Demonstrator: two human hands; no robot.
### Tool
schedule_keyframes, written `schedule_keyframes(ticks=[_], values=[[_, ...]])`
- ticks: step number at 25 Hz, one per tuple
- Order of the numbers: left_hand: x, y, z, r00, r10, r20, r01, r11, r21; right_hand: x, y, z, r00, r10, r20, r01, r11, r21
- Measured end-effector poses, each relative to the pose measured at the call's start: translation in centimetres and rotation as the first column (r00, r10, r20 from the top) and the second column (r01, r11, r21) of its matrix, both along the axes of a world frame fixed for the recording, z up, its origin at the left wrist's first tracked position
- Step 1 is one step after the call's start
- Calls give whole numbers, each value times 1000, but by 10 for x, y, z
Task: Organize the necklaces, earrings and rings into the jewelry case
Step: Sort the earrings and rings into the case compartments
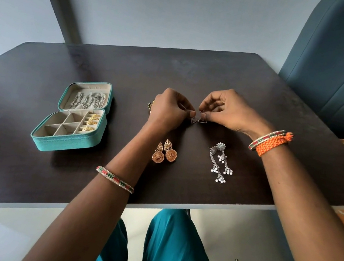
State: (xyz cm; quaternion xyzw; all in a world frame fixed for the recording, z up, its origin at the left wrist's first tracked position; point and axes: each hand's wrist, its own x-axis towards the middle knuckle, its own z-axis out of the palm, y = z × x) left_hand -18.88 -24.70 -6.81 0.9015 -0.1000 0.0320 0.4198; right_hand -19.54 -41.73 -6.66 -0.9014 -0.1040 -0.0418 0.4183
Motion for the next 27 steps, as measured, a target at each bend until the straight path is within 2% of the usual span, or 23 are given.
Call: schedule_keyframes(ticks=[6, 12, 15, 18, 20, 24, 26, 27], values=[[1, -2, 1, 995, -52, 85, 42, 993, 110, 0, 2, 0, 996, -53, 65, 58, 995, -87], [2, -3, -1, 992, -29, 120, 19, 996, 82, 0, 1, 1, 993, -69, 97, 77, 994, -82], [0, -5, 2, 985, 68, 156, -58, 996, -68, -4, 4, 5, 966, -114, 232, 124, 992, -27], [-3, -7, 9, 954, 223, 199, -179, 959, -217, -10, 4, 10, 903, -119, 413, 128, 992, 5], [-5, -8, 14, 919, 332, 213, -267, 921, -284, -10, 3, 11, 874, -113, 473, 119, 993, 19], [4, 15, 15, 846, 533, 2, -466, 742, -483, -12, 6, 12, 871, -69, 486, 50, 997, 52], [11, 33, 13, 836, 549, -3, -476, 722, -503, -11, 10, 16, 899, -68, 432, -2, 987, 160], [13, 40, 13, 847, 531, 20, -452, 740, -498, -8, 14, 19, 919, -66, 390, -14, 980, 200]])
